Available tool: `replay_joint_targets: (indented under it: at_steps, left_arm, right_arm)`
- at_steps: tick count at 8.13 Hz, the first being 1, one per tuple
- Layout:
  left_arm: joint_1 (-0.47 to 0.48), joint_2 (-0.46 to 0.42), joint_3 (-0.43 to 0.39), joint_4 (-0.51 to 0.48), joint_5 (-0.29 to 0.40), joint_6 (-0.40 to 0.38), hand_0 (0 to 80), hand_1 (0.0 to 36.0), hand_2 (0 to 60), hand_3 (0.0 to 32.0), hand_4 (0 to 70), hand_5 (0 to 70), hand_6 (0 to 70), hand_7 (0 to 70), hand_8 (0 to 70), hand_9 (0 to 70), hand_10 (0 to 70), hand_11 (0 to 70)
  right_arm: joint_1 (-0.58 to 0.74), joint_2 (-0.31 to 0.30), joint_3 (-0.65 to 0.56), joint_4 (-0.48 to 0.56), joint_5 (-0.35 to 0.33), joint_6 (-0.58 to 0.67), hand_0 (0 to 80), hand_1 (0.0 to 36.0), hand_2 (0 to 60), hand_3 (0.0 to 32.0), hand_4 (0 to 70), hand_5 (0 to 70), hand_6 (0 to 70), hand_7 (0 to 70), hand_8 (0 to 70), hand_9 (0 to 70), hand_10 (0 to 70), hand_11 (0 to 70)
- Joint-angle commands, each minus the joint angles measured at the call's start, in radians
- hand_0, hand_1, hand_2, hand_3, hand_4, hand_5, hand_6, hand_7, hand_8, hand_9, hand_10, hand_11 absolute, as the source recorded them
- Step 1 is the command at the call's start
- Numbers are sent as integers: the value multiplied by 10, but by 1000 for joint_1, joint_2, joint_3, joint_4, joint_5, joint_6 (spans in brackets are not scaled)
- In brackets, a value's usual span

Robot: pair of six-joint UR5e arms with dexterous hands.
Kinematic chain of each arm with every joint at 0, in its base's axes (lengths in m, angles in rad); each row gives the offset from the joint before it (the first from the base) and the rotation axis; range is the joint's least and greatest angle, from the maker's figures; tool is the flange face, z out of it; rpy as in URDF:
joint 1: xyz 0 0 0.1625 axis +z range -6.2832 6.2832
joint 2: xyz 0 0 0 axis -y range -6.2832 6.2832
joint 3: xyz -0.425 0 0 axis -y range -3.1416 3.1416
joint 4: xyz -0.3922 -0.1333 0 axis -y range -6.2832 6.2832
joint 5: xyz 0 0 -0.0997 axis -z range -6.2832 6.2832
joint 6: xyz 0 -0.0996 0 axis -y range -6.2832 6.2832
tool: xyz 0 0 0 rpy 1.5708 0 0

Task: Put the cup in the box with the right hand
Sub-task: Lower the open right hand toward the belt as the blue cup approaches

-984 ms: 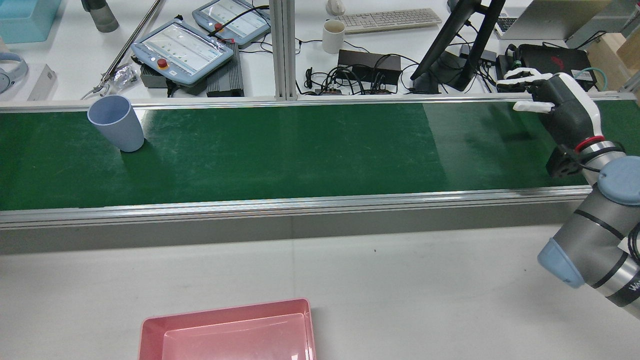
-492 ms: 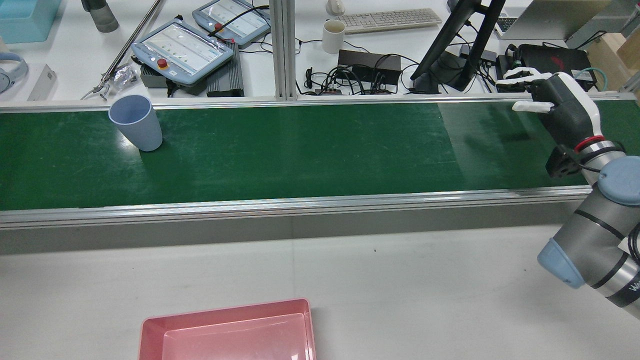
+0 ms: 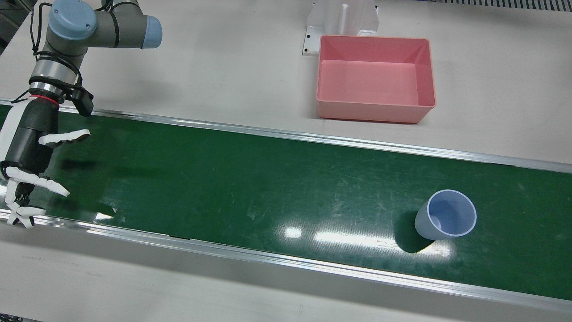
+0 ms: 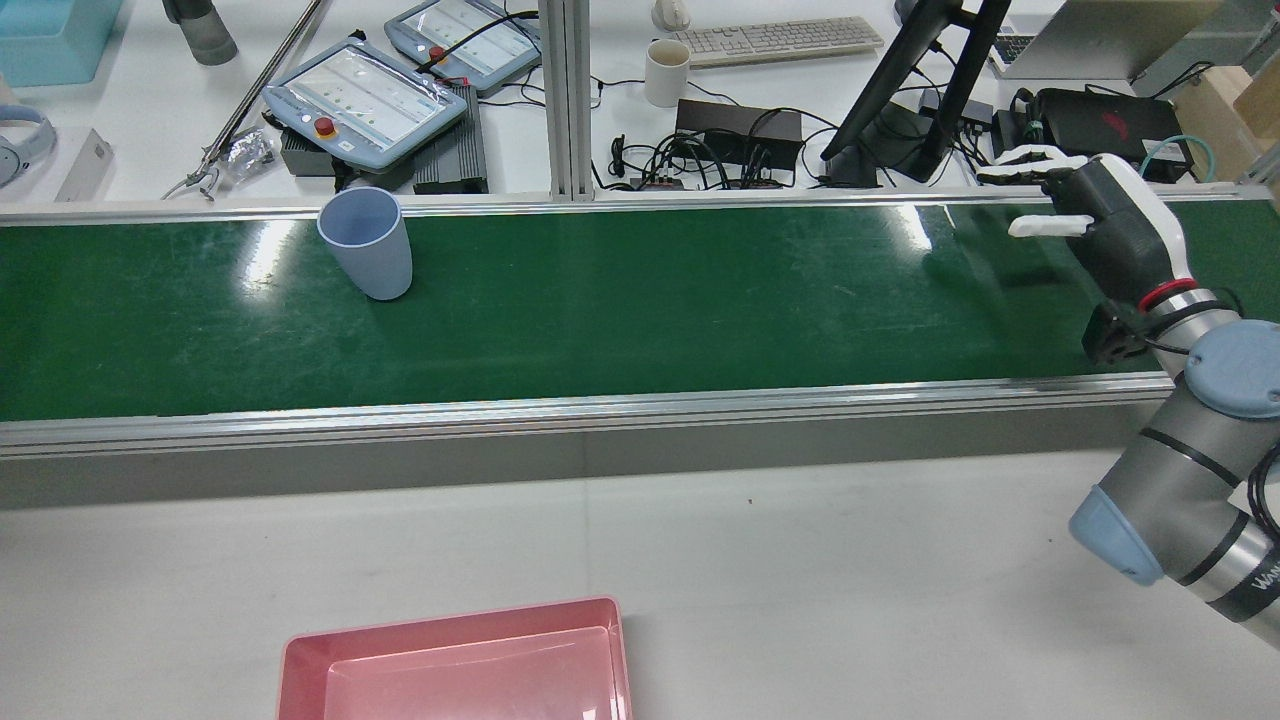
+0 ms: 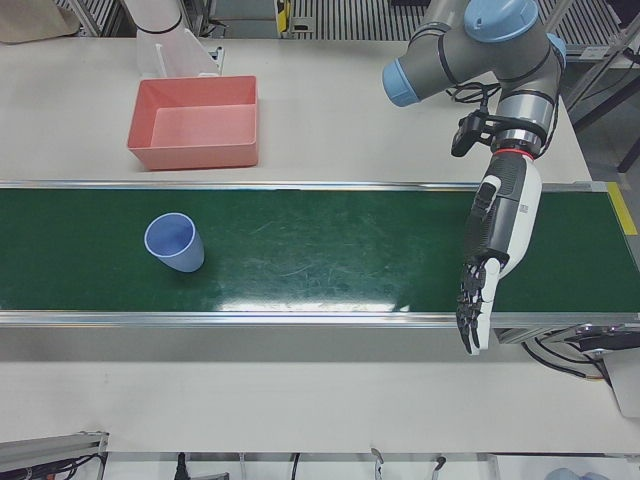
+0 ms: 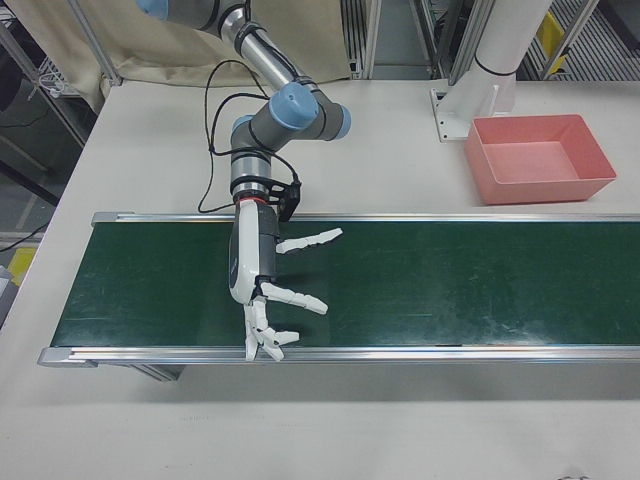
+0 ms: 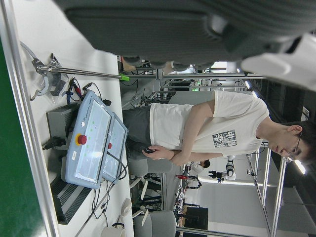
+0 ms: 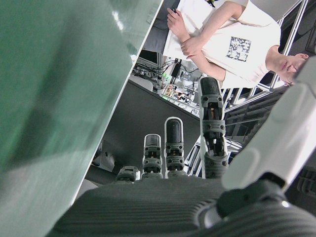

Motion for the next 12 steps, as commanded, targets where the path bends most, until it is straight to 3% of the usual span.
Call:
replay_joint_targets:
  at_steps: [1,10,12]
  left_arm:
    - [0,0,0,0,0,0,0,0,0,0,0,0,0,0,0,0,0,0]
    - [0,0,0,0,0,0,0,0,0,0,0,0,0,0,0,0,0,0]
    - [0,0,0,0,0,0,0,0,0,0,0,0,0,0,0,0,0,0]
  right_arm:
    - [-1,0,1,0,2,-2,440,8,10,0,463,16,99,472,102,202,20,28]
    - [-4,11,25,5,0,-89,431,8,1,0,355,23,97,453,104,207,41,61]
    - [-13,12,34,5,0,-109,430,9,10,0,365,22,98,457,104,209,38,57]
